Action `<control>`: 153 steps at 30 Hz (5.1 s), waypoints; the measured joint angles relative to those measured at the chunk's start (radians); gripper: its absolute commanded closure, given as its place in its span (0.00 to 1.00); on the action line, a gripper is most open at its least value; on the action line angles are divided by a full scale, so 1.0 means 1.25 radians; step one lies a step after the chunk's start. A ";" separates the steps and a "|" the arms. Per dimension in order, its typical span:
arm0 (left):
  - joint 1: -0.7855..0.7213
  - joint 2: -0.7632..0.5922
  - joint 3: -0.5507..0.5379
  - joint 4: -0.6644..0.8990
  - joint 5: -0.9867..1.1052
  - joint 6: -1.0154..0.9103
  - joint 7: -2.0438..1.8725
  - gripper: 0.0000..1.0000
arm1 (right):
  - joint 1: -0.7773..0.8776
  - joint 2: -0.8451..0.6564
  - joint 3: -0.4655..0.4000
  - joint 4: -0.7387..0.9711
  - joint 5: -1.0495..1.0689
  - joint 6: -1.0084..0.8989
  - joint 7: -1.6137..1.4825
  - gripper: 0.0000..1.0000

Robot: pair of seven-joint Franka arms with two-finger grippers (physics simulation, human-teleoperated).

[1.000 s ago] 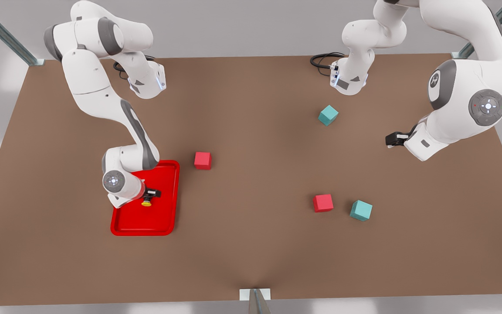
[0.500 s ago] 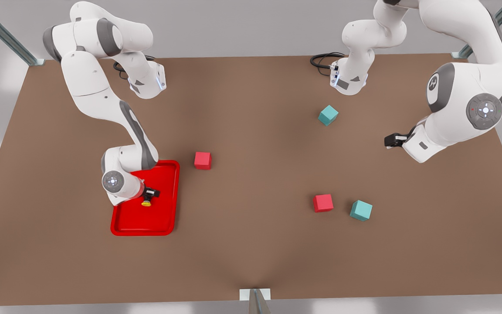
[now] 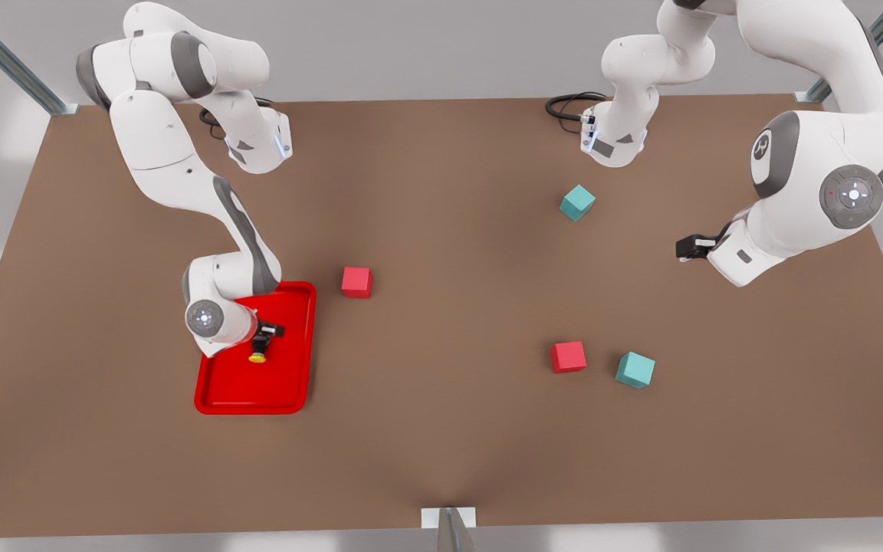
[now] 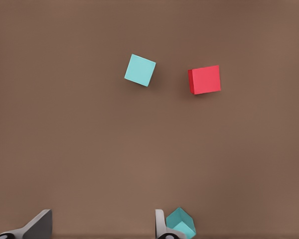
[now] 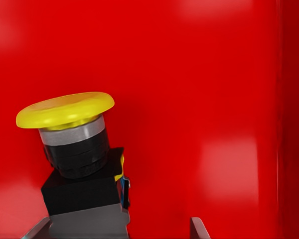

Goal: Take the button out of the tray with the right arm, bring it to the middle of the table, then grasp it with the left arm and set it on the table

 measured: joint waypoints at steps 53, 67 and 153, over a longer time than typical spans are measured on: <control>-0.001 -0.002 -0.002 0.001 0.001 -0.005 0.001 0.00 | -0.015 -0.004 0.000 0.018 0.014 0.046 -0.020 0.18; -0.001 0.007 -0.002 0.000 0.000 0.006 0.000 0.00 | -0.020 -0.005 0.001 0.018 0.052 0.048 -0.026 0.34; -0.002 0.013 -0.002 0.000 -0.001 0.015 0.000 0.00 | 0.091 -0.070 -0.004 0.115 0.121 -0.062 -0.251 0.51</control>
